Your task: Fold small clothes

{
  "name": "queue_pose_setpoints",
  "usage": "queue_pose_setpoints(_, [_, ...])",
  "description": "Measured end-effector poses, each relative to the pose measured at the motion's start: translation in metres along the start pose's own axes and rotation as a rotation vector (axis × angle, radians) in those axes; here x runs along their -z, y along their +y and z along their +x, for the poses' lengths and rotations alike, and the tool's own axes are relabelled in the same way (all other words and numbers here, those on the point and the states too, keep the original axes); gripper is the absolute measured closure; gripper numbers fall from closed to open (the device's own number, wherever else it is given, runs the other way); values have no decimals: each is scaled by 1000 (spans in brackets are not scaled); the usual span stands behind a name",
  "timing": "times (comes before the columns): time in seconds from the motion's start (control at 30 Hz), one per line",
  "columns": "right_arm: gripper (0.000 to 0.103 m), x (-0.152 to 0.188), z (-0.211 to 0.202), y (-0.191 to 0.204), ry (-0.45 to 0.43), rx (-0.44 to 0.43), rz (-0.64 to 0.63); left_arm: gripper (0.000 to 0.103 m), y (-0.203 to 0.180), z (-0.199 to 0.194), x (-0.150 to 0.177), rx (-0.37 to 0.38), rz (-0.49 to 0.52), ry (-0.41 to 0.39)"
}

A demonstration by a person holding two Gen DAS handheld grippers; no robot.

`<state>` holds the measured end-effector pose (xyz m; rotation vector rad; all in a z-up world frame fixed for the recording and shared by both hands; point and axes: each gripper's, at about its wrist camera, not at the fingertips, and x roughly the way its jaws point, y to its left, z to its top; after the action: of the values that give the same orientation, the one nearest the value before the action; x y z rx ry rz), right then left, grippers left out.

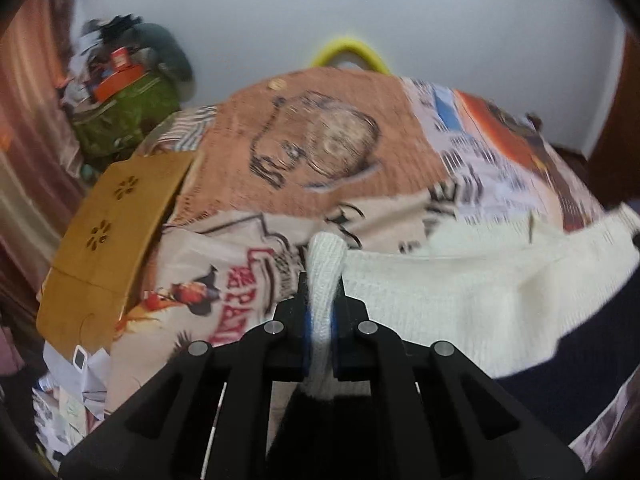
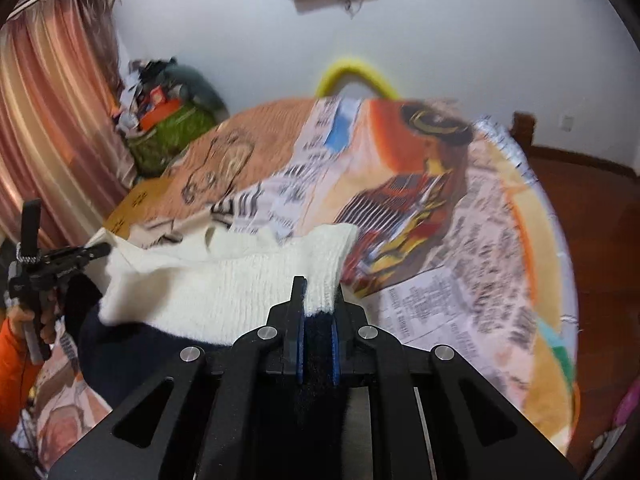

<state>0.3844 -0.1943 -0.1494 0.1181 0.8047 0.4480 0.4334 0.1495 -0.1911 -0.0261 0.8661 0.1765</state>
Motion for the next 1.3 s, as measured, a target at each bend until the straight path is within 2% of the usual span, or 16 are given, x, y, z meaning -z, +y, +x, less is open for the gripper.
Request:
queue_pose_setpoints(0.1, [95, 0, -3, -6, -21, 34, 14, 96, 5, 0, -9, -16, -27, -33])
queue_pose_setpoints(0.17, [95, 2, 1, -10, -10, 52, 26, 96, 2, 7, -11, -21, -24, -23])
queue_pose_setpoints(0.3, [95, 9, 22, -18, 69, 94, 32, 96, -11, 35, -7, -69, 35, 27])
queue_pose_setpoints(0.5, [95, 22, 41, -31, 151, 114, 35, 96, -13, 84, 7, -106, 38, 165])
queue_pose_setpoints(0.57, [95, 24, 42, -32, 160, 110, 41, 96, -14, 96, 11, -96, 44, 216])
queue_pose_setpoints(0.7, [94, 20, 34, -26, 168, 121, 13, 94, -20, 85, 10, -66, 103, 203])
queue_pose_setpoints(0.73, [89, 19, 31, -24, 164, 118, 8, 92, -20, 79, 9, -61, 109, 191])
queue_pose_setpoints(0.8, [86, 15, 16, -20, 130, 137, -6, 81, -18, 63, 7, -44, 113, 173])
queue_pose_setpoints(0.9, [77, 11, -8, -17, 61, 158, -7, 67, -12, 32, 1, -19, 94, 130])
queue_pose_setpoints(0.93, [74, 10, -16, -15, 39, 160, -6, 65, -10, 20, -1, -7, 88, 107])
queue_pose_setpoints(1.13, [72, 6, -49, 25, -13, 99, -82, 48, -23, -38, -2, 70, 119, 19])
queue_pose_setpoints(1.23, [64, 8, -47, 54, -11, 56, -133, 30, -42, -55, 6, 115, 155, -4])
queue_pose_setpoints(1.3, [64, 12, -38, 72, -4, 18, -154, 14, -54, -58, 12, 136, 166, -19])
